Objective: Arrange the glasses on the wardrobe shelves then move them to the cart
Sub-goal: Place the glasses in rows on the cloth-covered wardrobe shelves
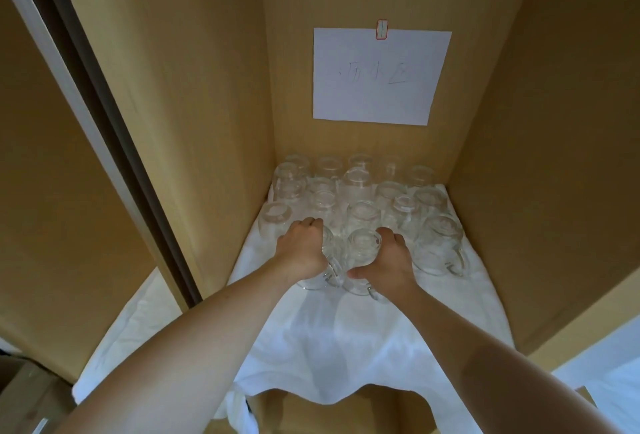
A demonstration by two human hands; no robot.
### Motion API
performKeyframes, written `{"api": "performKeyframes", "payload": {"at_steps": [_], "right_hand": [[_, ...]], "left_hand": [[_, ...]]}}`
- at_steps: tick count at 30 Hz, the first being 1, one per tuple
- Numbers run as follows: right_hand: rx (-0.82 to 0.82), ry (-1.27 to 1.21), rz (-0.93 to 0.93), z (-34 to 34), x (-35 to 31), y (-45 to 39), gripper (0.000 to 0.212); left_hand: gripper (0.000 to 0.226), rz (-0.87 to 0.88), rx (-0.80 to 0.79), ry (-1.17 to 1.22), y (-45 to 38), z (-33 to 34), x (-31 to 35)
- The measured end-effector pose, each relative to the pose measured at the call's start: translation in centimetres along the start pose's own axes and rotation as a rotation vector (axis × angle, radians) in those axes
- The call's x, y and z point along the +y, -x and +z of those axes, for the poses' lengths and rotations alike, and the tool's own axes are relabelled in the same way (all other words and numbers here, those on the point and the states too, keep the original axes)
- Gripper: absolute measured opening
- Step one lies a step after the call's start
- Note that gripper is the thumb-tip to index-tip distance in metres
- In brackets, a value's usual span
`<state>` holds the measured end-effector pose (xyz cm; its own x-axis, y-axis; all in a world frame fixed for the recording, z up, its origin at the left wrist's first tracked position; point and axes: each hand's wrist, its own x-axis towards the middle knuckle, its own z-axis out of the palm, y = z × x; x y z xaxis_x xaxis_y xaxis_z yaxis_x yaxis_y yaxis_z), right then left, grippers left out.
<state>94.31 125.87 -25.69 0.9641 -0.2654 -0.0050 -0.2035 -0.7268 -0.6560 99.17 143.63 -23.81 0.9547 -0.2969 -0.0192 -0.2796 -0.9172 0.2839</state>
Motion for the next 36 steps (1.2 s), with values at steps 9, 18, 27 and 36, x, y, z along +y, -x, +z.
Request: {"api": "performKeyframes", "payload": {"at_steps": [9,18,27,36], "right_hand": [[-0.026,0.011,-0.045,0.1,-0.3,-0.3,0.098],[-0.045,-0.004,-0.059,0.4,0.4,-0.3,0.098],[-0.177,0.090,-0.093,-1.5,0.1,0.7,0.119],[-0.142,0.231,-0.207,-3.3,-0.3,2.3,0.105]], "left_hand": [[0.060,0.000,-0.014,-0.042,-0.5,-1.0,-0.4],[0.062,-0.019,-0.008,-0.025,-0.8,-0.8,-0.2],[0.057,0.003,0.146,-0.024,1.3,0.5,0.2],[0.070,-0.094,0.175,-0.014,4.7,0.0,0.5]]}}
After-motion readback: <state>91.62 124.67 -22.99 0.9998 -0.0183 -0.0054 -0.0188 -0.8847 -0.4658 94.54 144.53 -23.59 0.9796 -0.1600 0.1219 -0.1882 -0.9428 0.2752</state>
